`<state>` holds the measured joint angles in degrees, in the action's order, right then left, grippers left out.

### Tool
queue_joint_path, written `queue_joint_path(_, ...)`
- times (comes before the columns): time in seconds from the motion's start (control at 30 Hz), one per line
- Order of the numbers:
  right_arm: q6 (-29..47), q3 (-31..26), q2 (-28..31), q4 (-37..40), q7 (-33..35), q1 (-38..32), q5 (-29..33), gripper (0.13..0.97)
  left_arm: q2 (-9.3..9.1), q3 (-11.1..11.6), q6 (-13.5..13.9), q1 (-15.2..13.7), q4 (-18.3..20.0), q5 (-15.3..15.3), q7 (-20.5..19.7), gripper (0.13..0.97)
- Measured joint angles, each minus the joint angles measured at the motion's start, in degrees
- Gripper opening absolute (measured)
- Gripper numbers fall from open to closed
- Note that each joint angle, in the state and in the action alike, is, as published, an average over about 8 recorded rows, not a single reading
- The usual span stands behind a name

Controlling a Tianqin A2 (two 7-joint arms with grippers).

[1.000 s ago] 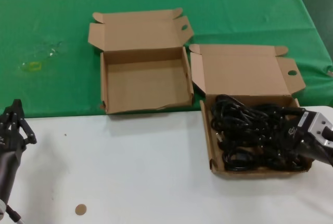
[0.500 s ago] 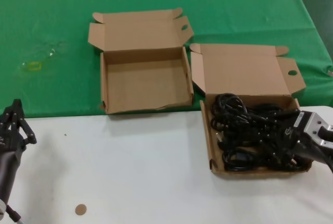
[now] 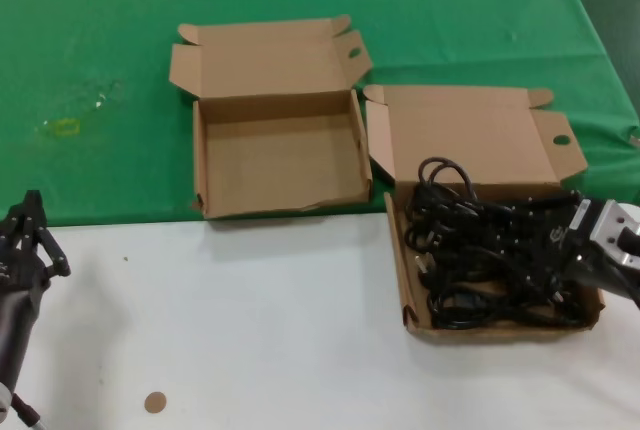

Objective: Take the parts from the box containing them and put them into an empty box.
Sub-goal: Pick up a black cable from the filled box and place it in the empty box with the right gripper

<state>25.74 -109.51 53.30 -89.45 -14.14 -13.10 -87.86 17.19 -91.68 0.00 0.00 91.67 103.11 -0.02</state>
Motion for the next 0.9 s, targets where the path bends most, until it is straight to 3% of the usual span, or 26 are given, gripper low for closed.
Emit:
queue_joint_path(0.4, 5.17, 0.74, -2.62, -2.33, -3.64, -7.01, 7.98, 0.235, 0.0, 0.0, 0.0, 0.0, 0.0, 0.0, 0.0, 0.144)
queue_joint_path(0.9, 15.03, -4.73, -15.68, 3.96, -6.18, -23.47, 21.1, 0.234, 0.0, 0.0, 0.0, 0.0, 0.0, 0.0, 0.0, 0.144)
